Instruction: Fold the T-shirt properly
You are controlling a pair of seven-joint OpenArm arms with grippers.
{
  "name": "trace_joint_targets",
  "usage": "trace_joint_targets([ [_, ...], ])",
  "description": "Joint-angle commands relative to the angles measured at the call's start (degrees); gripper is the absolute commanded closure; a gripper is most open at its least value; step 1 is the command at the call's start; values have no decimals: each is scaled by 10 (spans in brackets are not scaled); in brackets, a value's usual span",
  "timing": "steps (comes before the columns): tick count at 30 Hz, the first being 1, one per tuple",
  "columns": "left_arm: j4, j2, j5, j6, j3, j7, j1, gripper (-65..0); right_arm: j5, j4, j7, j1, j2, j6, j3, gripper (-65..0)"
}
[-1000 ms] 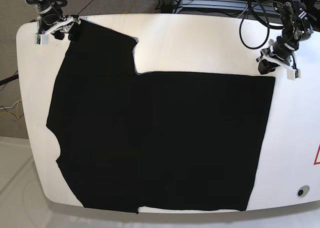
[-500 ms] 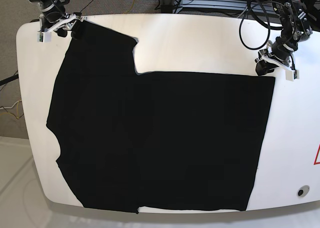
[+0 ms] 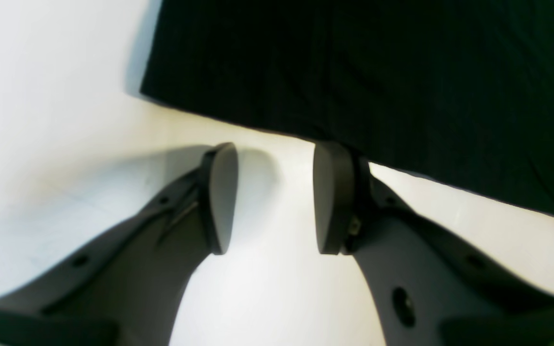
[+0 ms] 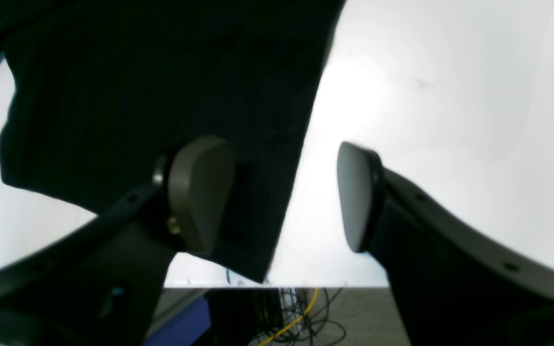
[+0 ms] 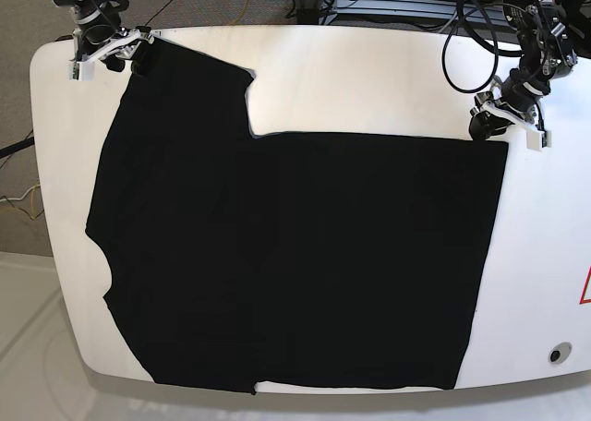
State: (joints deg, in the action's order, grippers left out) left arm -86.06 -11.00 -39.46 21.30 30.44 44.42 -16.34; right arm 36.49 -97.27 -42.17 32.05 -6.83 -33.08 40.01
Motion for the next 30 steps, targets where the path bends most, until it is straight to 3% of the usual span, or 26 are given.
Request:
trace_joint_targets([
  [1, -2, -7, 12, -3, 5, 9, -1, -235, 4, -2, -2, 7, -4, -4, -1, -369],
  [30, 1, -4, 4, -2, 5, 3, 5, -238, 3, 3, 1, 12, 2, -10, -19, -370],
])
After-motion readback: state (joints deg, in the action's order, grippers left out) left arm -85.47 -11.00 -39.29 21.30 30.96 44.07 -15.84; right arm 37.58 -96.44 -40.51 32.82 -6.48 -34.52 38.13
